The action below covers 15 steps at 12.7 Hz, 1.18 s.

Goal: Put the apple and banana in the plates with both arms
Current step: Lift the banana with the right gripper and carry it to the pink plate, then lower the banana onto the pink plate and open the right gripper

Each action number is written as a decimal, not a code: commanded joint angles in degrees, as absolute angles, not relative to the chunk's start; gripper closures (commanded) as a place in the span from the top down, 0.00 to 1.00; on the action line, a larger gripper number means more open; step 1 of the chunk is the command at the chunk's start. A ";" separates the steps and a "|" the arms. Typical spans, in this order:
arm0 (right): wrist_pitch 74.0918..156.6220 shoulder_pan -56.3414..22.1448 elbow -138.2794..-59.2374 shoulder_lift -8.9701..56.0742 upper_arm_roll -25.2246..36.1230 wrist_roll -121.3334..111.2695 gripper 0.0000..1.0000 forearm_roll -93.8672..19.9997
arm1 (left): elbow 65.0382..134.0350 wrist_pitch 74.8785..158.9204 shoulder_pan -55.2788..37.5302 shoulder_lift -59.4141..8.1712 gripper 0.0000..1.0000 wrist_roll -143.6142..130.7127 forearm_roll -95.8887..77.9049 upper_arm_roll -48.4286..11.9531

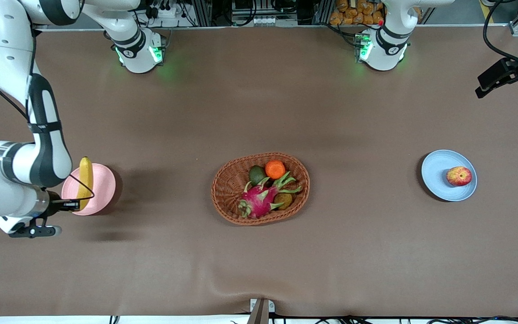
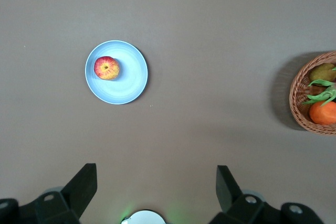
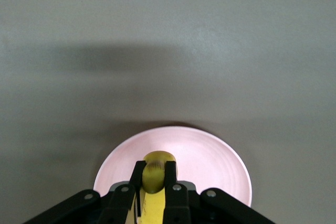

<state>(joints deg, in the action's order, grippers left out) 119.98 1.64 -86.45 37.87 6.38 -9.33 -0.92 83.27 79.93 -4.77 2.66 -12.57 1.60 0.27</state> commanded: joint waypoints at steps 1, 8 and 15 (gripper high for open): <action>123.83 2.11 -88.77 37.35 5.62 -10.02 0.45 -0.44 | 82.35 80.07 -5.27 1.67 1.00 -12.48 1.41 0.18; 122.95 -2.02 -96.38 26.48 5.63 -6.24 1.00 -0.26 | 85.08 81.21 -4.22 1.84 1.00 -14.59 1.23 -2.72; 118.16 -4.83 -106.98 8.98 5.36 -5.37 1.00 -0.62 | 84.64 82.44 -2.82 1.67 1.00 -13.45 1.23 -2.11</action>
